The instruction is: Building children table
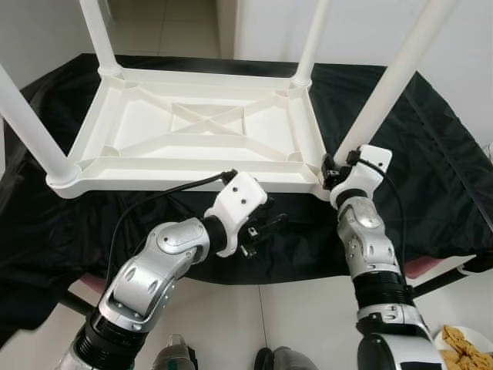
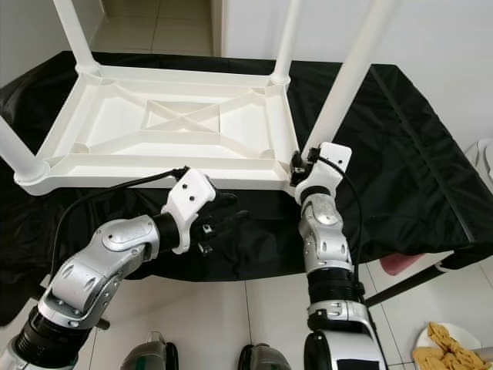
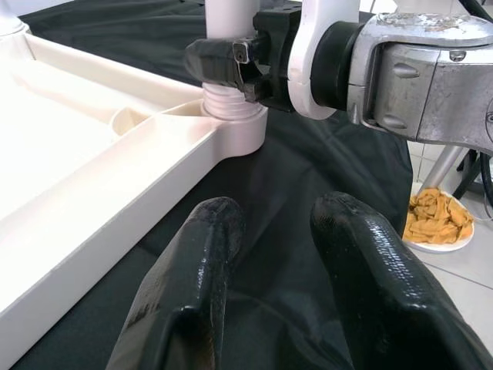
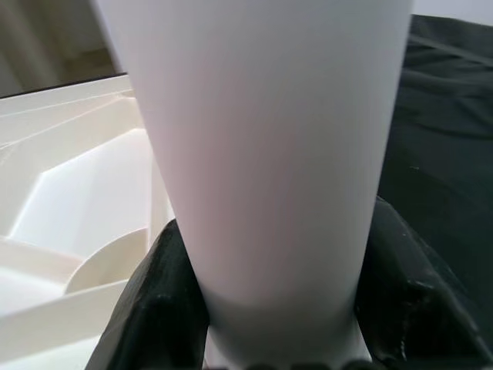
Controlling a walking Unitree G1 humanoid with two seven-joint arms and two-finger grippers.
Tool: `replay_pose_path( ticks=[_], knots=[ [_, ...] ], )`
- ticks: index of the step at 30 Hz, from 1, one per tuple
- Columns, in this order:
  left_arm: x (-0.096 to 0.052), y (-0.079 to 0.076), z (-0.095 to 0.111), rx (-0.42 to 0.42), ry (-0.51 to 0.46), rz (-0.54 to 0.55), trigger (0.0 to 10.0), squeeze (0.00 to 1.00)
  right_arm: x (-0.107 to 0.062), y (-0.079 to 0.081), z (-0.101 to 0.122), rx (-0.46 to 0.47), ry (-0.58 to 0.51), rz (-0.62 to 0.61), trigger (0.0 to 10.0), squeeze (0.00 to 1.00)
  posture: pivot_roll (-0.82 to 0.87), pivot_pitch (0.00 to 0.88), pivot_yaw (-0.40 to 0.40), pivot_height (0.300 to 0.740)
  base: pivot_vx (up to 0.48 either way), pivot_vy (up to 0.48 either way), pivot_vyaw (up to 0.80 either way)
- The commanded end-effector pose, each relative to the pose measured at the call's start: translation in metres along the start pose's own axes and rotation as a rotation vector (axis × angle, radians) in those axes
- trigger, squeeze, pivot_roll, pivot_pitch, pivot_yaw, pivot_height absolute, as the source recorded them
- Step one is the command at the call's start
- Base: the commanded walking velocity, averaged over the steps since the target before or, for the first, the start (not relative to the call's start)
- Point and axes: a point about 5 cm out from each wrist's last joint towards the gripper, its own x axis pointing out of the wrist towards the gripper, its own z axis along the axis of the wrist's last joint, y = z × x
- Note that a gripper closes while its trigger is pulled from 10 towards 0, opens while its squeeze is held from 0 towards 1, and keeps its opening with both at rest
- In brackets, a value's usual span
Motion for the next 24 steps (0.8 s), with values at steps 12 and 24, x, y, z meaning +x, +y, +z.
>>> replay_pose_path(
  ticks=[12,24],
  knots=[
    [0.000,-0.005,0.000,-0.003,0.002,-0.029,10.0,0.00,-0.015,-0.007,-0.008,-0.022,0.025,-0.221,10.0,0.00,0.04,0.043,-0.055,0.740,0.000,0.000,0.00],
    [0.000,-0.007,0.000,-0.005,0.003,-0.030,10.0,0.00,-0.018,-0.003,-0.010,-0.015,0.041,-0.168,10.0,1.00,0.04,0.047,-0.060,0.740,0.000,0.000,0.00]
  ],
)
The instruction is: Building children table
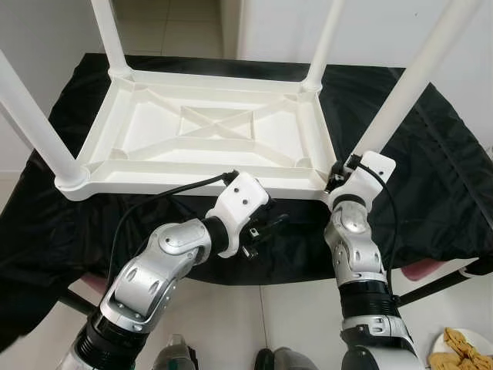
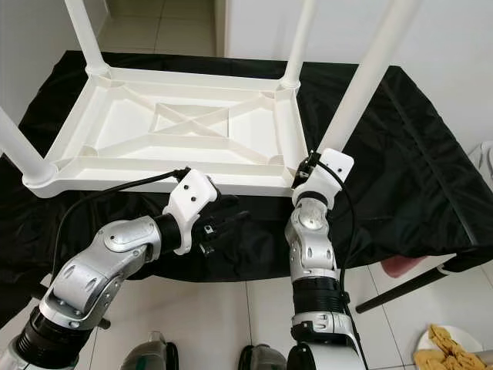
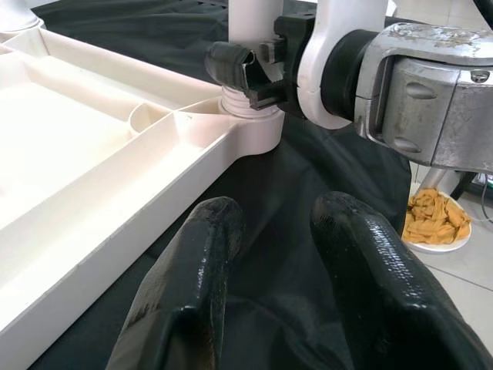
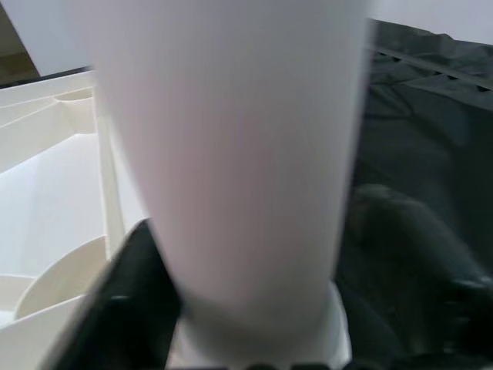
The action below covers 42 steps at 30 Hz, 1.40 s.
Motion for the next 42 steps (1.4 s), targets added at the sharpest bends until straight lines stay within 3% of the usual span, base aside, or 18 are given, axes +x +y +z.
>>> replay_pose_path(
  ticks=[1,9,10,12,14,17,18,19,20,21,22,25,42],
  knots=[
    [0.000,-0.004,0.000,0.004,0.003,-0.015,10.0,0.00,-0.002,-0.004,-0.007,-0.007,0.029,-0.003,10.0,1.00,0.04,0.047,-0.060,0.740,0.000,0.000,0.00],
    [0.000,-0.004,0.000,0.007,0.004,-0.010,10.0,0.00,-0.001,-0.011,-0.006,0.019,0.000,0.131,10.0,1.00,0.04,0.050,-0.063,0.740,0.000,0.000,0.00],
    [0.000,-0.003,0.000,0.007,0.004,-0.008,10.0,0.00,-0.001,-0.013,-0.006,0.017,-0.007,0.171,10.0,0.00,0.04,0.050,-0.063,0.740,0.000,0.000,0.00],
    [-0.001,-0.003,0.000,0.008,0.004,-0.007,10.0,0.00,-0.001,-0.014,-0.006,0.013,-0.011,0.198,10.0,0.00,0.04,0.052,-0.062,0.740,0.000,0.000,0.00],
    [-0.001,-0.003,0.000,0.008,0.006,-0.005,10.0,0.00,-0.001,-0.015,-0.005,0.020,-0.027,0.365,10.0,0.00,0.04,0.053,-0.062,0.740,0.000,0.000,0.00],
    [-0.001,-0.003,0.000,0.008,0.006,-0.005,10.0,0.00,-0.001,-0.015,-0.005,0.020,-0.027,0.365,10.0,0.00,0.04,0.053,-0.062,0.740,0.000,0.000,0.00],
    [-0.001,-0.003,0.000,0.007,0.006,-0.005,10.0,0.00,0.000,-0.017,-0.004,-0.001,-0.038,0.441,10.0,0.00,0.04,0.053,-0.062,0.740,0.000,0.000,0.00],
    [-0.001,-0.003,0.000,0.007,0.006,-0.005,10.0,0.00,0.000,-0.017,-0.004,-0.001,-0.038,0.441,10.0,0.00,0.04,0.053,-0.062,0.740,0.000,0.000,0.00],
    [-0.001,-0.002,0.001,0.008,0.005,-0.006,10.0,0.00,0.004,-0.023,-0.003,-0.030,-0.036,0.549,10.0,0.00,0.03,0.063,-0.056,0.740,0.000,0.000,0.00],
    [-0.001,-0.002,0.001,0.008,0.005,-0.006,10.0,0.00,0.004,-0.023,-0.003,-0.030,-0.036,0.549,10.0,0.00,0.03,0.063,-0.056,0.740,0.000,0.000,0.00],
    [0.000,-0.002,0.001,0.008,0.003,-0.005,10.0,0.00,0.008,-0.029,-0.001,-0.062,-0.034,0.639,10.0,0.00,0.03,0.066,-0.054,0.740,0.000,0.000,0.00],
    [0.000,-0.001,0.002,0.008,0.000,-0.002,10.0,0.00,0.017,-0.040,0.001,-0.109,-0.024,0.748,10.0,0.00,0.03,0.068,-0.052,0.740,0.000,0.000,0.00],
    [0.001,0.001,0.004,0.012,-0.004,0.005,10.0,0.00,0.040,-0.053,0.004,-0.202,0.020,0.895,10.0,0.00,0.04,0.062,-0.042,0.740,0.000,0.000,0.00]
  ],
)
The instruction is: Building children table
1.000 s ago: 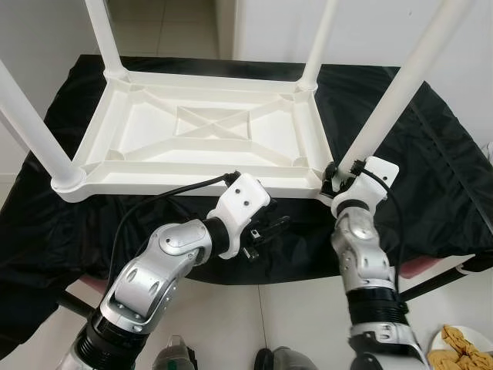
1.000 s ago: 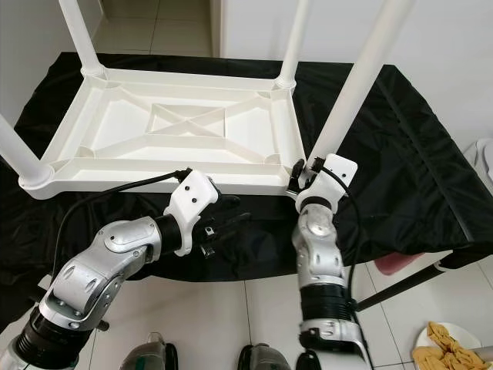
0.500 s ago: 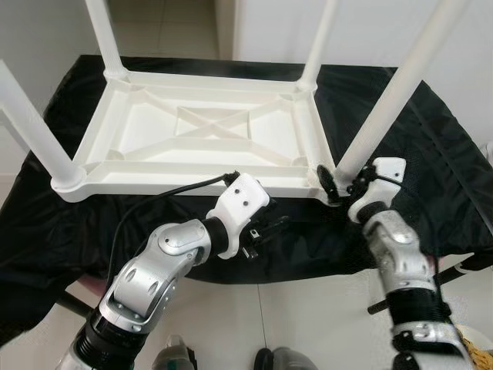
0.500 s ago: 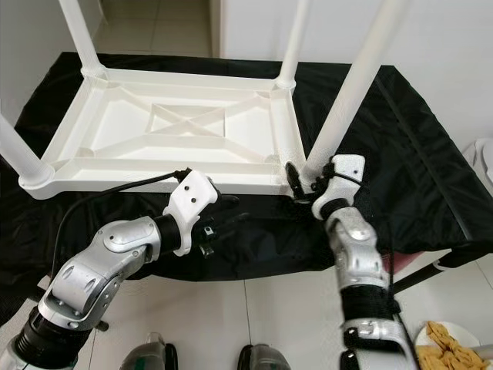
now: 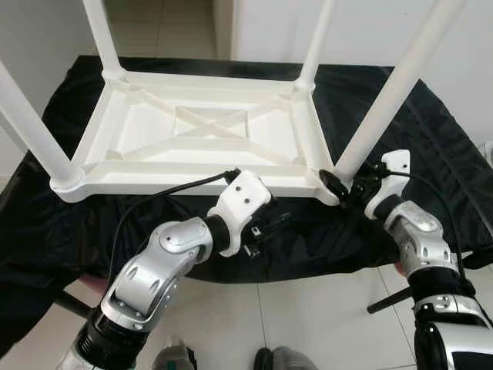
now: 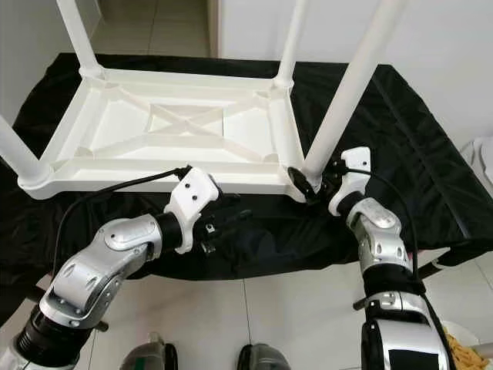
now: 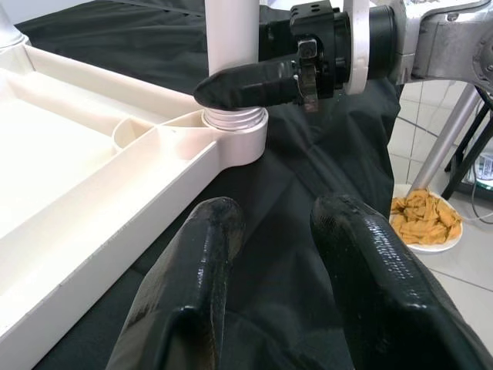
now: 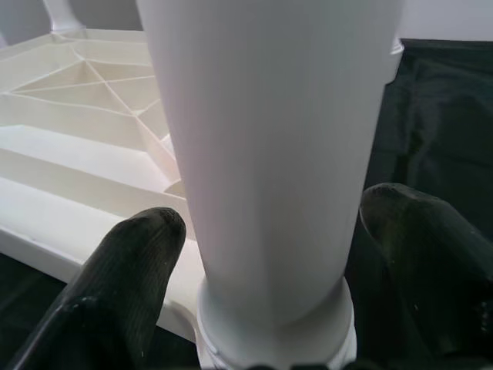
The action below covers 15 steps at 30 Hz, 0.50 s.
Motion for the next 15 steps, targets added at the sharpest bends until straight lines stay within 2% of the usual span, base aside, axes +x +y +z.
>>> replay_pose_path(
  ticks=[1,7,8,9,10,12,13,15],
  knots=[
    [-0.0002,0.0010,0.0007,0.004,0.005,0.010,10.0,0.00,-0.0002,-0.0023,-0.0023,-0.007,0.015,0.014,10.0,0.00,0.04,0.062,-0.042,0.740,0.000,0.000,0.00],
    [0.0000,0.0017,0.0015,0.005,0.003,0.011,10.0,0.00,0.0059,-0.0071,-0.0031,-0.007,0.021,0.033,10.0,0.00,0.05,0.059,-0.039,0.740,0.000,0.000,0.00],
    [0.0001,0.0017,0.0017,0.006,0.003,0.011,10.0,0.00,0.0071,-0.0068,-0.0028,-0.010,0.021,0.040,5.8,0.00,0.05,0.061,-0.040,0.740,0.000,0.000,0.00],
    [0.0001,0.0017,0.0017,0.006,0.003,0.011,10.0,0.00,0.0071,-0.0068,-0.0028,-0.010,0.021,0.040,5.8,0.00,0.05,0.061,-0.040,0.740,0.000,0.000,0.00],
    [0.0001,0.0015,0.0018,0.005,0.004,0.011,10.0,0.00,0.0082,-0.0063,-0.0027,-0.015,0.023,0.053,1.6,0.00,0.05,0.062,-0.040,0.740,0.000,0.000,0.00],
    [0.0000,0.0014,0.0018,0.005,0.004,0.011,10.0,0.00,0.0086,-0.0064,-0.0028,-0.017,0.024,0.060,1.6,0.00,0.05,0.062,-0.040,0.740,0.000,0.000,0.00],
    [-0.0001,0.0014,0.0018,0.004,0.004,0.012,10.0,0.00,0.0088,-0.0062,-0.0032,-0.017,0.027,0.070,0.0,0.00,0.05,0.062,-0.040,0.740,0.000,0.000,0.00],
    [-0.0002,0.0013,0.0018,0.004,0.004,0.012,10.0,0.00,0.0089,-0.0062,-0.0042,-0.015,0.031,0.081,0.0,0.00,0.05,0.063,-0.041,0.740,0.000,0.000,0.00]
  ],
)
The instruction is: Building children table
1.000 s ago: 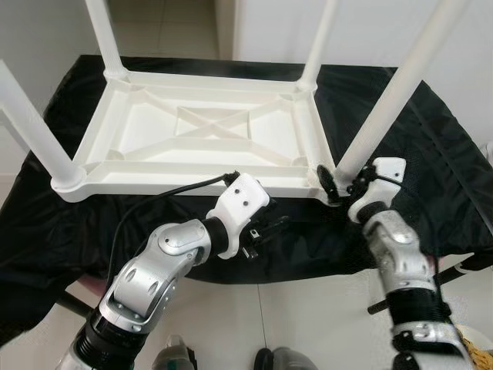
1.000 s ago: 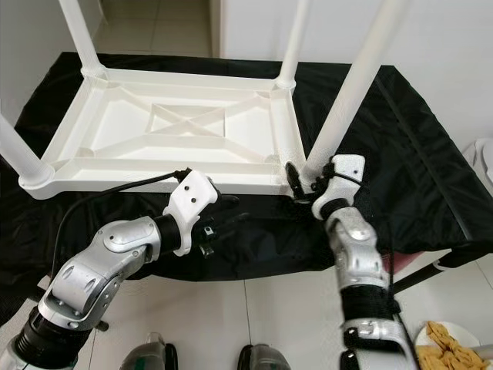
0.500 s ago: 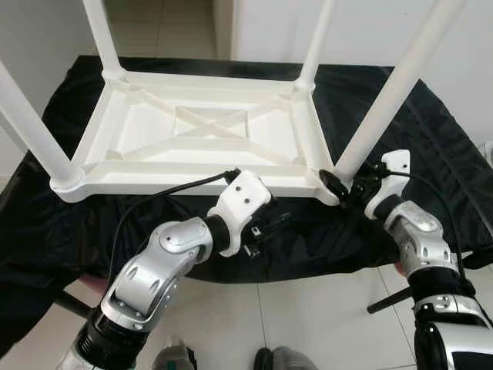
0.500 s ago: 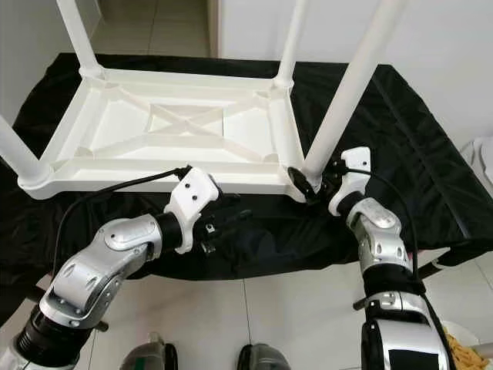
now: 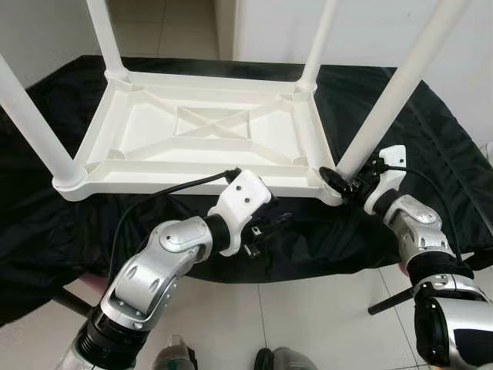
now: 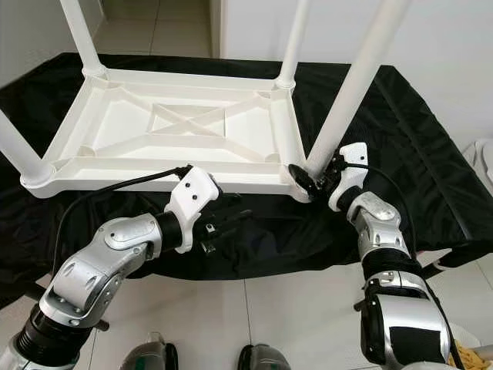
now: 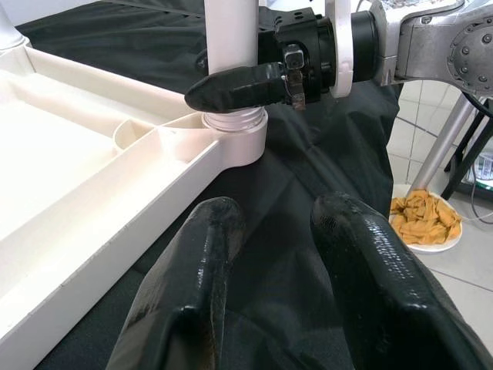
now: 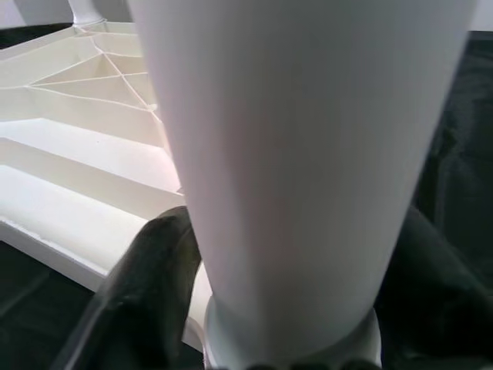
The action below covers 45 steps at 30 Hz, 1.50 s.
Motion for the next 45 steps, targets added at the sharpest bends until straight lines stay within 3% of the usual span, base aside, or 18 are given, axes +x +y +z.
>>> replay_pose_path(
  ticks=[1,13,14,31,45],
  knots=[
    [-0.001,0.001,0.001,0.002,0.007,0.012,10.0,0.00,-0.001,-0.002,-0.001,-0.019,0.021,0.029,0.0,0.00,0.05,0.063,-0.041,0.740,0.000,0.000,0.00],
    [-0.001,0.000,0.001,0.001,0.007,0.010,10.0,0.00,-0.005,-0.003,-0.006,-0.046,0.042,0.061,0.0,0.00,0.05,0.064,-0.041,0.740,0.000,0.000,0.00],
    [-0.001,0.000,0.001,0.000,0.006,0.010,10.0,0.00,-0.006,-0.004,-0.005,-0.045,0.038,0.056,10.0,0.00,0.05,0.067,-0.044,0.740,0.000,0.000,0.00],
    [0.000,-0.004,0.000,-0.008,0.007,0.003,10.0,0.00,0.003,0.003,0.003,0.088,-0.079,-0.102,10.0,0.00,0.05,0.069,-0.057,0.740,0.000,0.000,0.00],
    [-0.001,-0.007,-0.001,-0.014,0.007,-0.003,10.0,0.00,0.014,0.032,0.007,0.141,-0.084,-0.206,10.0,0.00,0.05,0.061,-0.066,0.740,0.000,0.000,0.00]
  ],
)
